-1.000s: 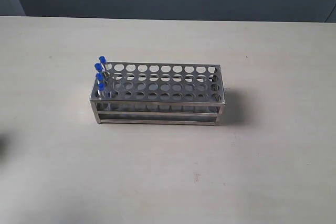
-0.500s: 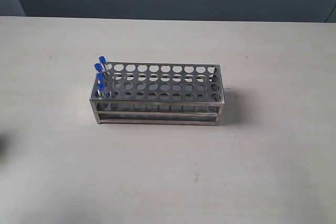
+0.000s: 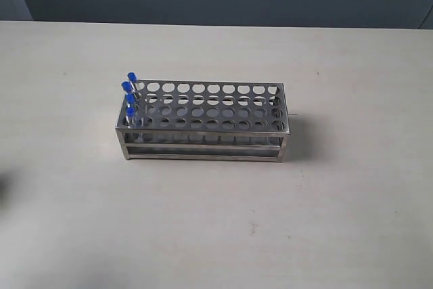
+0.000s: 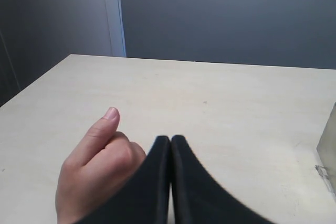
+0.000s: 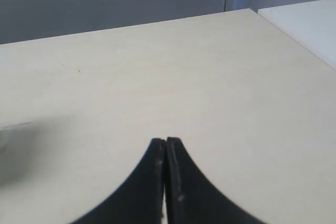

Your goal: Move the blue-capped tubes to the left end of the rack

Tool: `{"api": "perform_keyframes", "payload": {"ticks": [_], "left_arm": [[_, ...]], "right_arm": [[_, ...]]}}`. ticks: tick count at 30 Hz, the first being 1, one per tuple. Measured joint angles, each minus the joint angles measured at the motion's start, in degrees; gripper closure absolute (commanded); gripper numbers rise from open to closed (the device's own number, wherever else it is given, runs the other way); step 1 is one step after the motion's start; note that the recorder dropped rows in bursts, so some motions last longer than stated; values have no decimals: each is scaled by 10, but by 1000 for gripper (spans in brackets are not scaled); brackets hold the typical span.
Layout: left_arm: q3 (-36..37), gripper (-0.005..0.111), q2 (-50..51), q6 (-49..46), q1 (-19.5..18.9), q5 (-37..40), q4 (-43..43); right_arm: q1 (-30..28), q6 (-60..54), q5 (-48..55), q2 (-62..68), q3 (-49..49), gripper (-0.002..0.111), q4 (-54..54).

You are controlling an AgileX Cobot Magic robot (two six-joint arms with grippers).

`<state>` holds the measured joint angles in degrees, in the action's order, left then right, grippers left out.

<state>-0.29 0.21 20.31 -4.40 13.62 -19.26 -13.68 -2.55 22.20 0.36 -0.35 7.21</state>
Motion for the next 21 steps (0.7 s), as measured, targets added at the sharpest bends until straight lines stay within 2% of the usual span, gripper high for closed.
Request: {"api": "perform_keyframes", "payload": {"ticks": [21], "left_arm": [[0, 106, 0, 0, 0, 0, 0]], "right_arm": [[0, 0, -31, 0, 2, 108, 11]]}}
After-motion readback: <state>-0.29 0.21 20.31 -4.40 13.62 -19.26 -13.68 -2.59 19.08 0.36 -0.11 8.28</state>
